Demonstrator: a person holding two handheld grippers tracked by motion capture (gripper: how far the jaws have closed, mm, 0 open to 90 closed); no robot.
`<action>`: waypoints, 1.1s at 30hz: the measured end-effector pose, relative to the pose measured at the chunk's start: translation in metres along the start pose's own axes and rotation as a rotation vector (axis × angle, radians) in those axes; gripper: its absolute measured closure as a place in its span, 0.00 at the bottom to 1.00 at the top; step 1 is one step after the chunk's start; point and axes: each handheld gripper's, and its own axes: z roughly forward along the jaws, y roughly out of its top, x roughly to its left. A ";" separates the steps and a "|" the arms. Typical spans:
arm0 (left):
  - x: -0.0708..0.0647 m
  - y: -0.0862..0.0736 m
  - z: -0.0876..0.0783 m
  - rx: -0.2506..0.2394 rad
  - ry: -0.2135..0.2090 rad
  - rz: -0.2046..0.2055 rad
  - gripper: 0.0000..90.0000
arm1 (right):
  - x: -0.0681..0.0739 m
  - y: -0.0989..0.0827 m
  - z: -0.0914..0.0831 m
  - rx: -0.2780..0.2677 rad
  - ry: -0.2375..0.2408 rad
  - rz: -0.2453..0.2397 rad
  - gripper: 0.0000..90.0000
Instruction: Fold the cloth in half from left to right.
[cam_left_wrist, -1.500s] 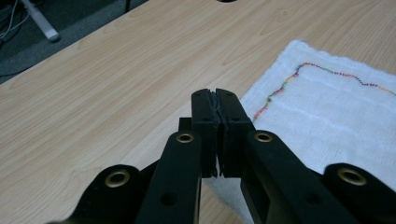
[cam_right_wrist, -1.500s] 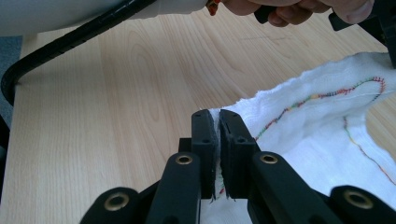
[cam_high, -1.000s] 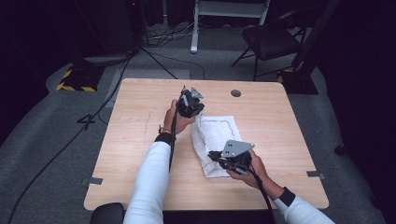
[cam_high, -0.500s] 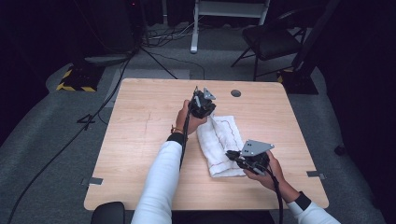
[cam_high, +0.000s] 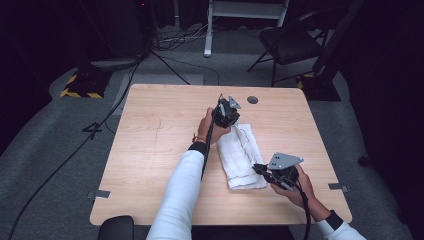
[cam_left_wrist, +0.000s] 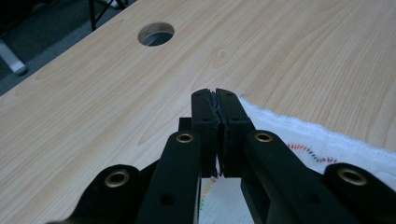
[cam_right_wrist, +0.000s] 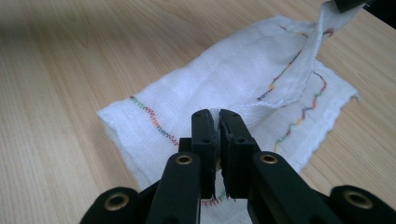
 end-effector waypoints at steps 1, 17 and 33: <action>-0.001 0.001 0.002 0.003 -0.003 0.006 0.97 | -0.001 -0.002 -0.001 0.009 -0.004 0.006 0.95; -0.024 0.002 0.030 0.013 -0.038 0.011 0.83 | -0.004 -0.027 -0.004 0.135 0.011 0.012 0.86; -0.041 -0.030 -0.040 -0.052 -0.142 -0.023 0.29 | -0.019 -0.035 -0.011 0.109 -0.082 0.095 0.56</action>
